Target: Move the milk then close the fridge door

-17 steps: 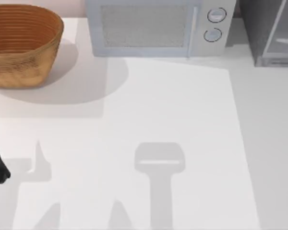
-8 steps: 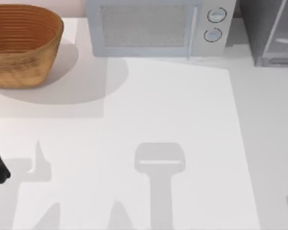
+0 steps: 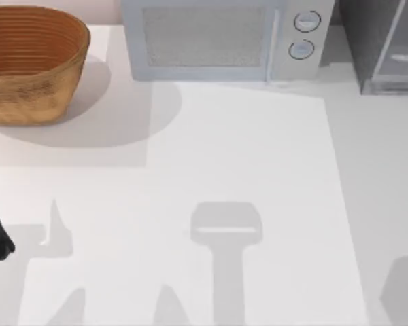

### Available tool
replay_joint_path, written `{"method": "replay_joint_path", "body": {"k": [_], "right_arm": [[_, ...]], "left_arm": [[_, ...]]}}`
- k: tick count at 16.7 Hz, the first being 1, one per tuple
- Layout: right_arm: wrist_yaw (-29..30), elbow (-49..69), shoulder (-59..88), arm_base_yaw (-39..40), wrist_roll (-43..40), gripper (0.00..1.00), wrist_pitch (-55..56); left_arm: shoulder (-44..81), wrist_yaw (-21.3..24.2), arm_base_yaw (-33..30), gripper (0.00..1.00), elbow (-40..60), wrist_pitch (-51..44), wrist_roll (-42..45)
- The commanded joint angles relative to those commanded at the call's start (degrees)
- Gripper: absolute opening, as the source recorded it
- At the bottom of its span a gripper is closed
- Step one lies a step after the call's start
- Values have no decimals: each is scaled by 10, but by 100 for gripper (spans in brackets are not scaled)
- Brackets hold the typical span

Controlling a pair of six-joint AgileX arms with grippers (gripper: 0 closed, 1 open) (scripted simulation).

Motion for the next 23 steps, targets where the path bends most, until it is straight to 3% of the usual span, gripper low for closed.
{"method": "replay_joint_path", "body": {"k": [5,10,18,23], "right_arm": [[-106,67,228,-198,-219,100,-1],[-162,102,348,-304,-336,100,-2],[-164,102,355,-303,-335,100,5],[-150,109,364,-210,-217,100,108]], "left_arm": [[0,0,0,100,0,0,0],[0,0,0,100,0,0,0],[0,0,0,100,0,0,0],[0,0,0,100,0,0,0]]}}
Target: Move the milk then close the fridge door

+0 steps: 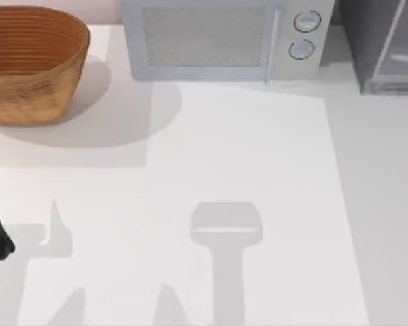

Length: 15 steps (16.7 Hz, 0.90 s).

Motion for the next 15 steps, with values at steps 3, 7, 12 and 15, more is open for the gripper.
{"method": "replay_joint_path", "body": {"k": [3,7,12,15], "right_arm": [[18,2,4,90,122,100,104],[47,1,7,213,315,100,260],[83,-10,7,338,547,100,445],[100,-18,4,386,636,100,526]], "left_arm": [[0,0,0,100,0,0,0],[0,0,0,100,0,0,0],[0,0,0,100,0,0,0],[0,0,0,100,0,0,0]]}}
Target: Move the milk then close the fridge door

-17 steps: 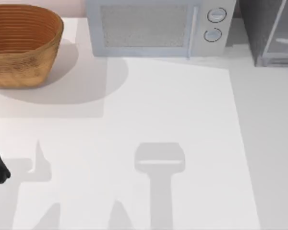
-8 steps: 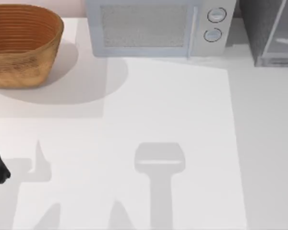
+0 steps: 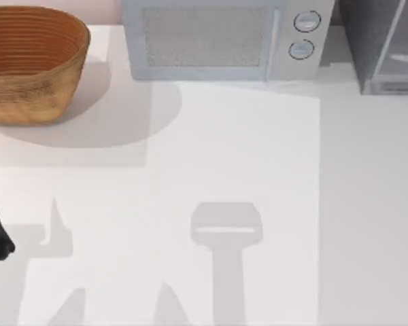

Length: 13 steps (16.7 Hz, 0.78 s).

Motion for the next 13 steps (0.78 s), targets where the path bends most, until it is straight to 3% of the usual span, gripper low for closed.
{"method": "replay_joint_path", "body": {"k": [9,13], "right_arm": [[14,-10,-4,19,40,100,39],[95,-35,-27,94,94,100,83]], "left_arm": [[0,0,0,100,0,0,0],[0,0,0,100,0,0,0]]}}
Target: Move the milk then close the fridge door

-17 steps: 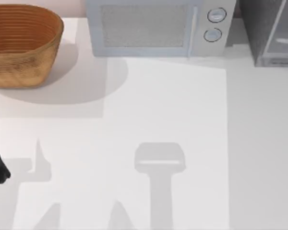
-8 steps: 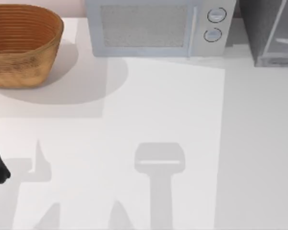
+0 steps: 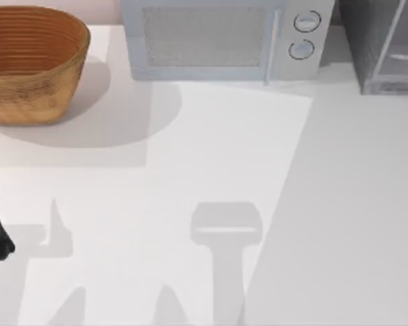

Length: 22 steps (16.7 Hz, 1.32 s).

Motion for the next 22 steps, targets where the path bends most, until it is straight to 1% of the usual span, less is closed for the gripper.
{"method": "replay_joint_path", "body": {"k": [2,7,9,11,14,19,22], "right_arm": [[59,-19,-12,73,37,100,21],[207,-80,-38,303,162,100,72],[258,-105,-53,372,218,100,95],[299,-125,-72,418,267,100,120],[327,-138,-92,444,297,100,144],[330,-138,-88,436,294,100,141],[327,-97,-48,437,297,100,132]], "left_arm": [[0,0,0,100,0,0,0],[0,0,0,100,0,0,0],[0,0,0,100,0,0,0],[0,0,0,100,0,0,0],[0,0,0,100,0,0,0],[0,0,0,100,0,0,0],[0,0,0,100,0,0,0]]}}
